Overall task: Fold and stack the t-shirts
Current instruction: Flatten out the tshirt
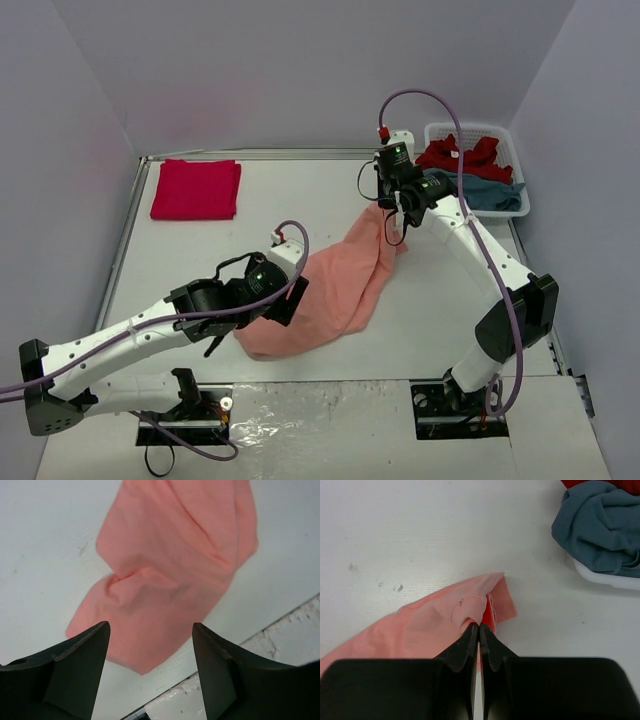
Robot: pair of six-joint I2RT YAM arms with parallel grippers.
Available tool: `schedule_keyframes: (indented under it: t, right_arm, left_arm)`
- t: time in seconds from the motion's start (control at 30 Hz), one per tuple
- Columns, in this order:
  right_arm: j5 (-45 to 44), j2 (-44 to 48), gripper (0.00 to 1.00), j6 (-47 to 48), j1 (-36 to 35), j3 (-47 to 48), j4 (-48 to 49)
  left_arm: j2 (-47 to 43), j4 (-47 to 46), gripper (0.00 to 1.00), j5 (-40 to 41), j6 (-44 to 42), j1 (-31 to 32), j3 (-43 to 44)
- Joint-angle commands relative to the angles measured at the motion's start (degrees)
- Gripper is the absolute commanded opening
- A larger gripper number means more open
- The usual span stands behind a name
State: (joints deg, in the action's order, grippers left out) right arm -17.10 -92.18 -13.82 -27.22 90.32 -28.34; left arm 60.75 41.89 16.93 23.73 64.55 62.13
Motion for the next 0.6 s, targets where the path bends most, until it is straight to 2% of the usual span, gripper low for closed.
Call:
schedule_keyframes:
  t: [0.0,0.1,0.23,0.33,0.4,0.57]
  right_arm:
    - [-0.1,-0.1,0.00,0.1,0.5,0.6,0.3]
    - [0.0,0.1,0.00,0.0,0.5,-0.1,0.2]
    - [0.0,0.1,0.00,0.4,0.5,-0.9,0.3]
    - [0.0,0.2,0.00,0.6,0.5,-1.5,0.6]
    - [0.1,0.3,0.00,0.6,0.5,-2.3,1.0]
    - [0.8,0.2,0.00,0.8,0.5,-4.2,2.6]
  left_arm:
    - [-1.2,0.7,0.65,7.9,5.6,-4.4,-0.8]
    - [-1.1,0.9,0.66,9.6,8.4,-8.9,-2.9]
    - [-1.8,-1.1,0.65,6.3,11.8,-16.2,-8.3]
    - [-1.5,-1.6,0.58,4.3,13.3,-21.2,-10.4]
    - [-1.1,-2.3,0.54,3.3,14.8,-23.0,-11.9]
    - [0.2,-5.7,0.54,0.5,17.9,-27.2,-14.7]
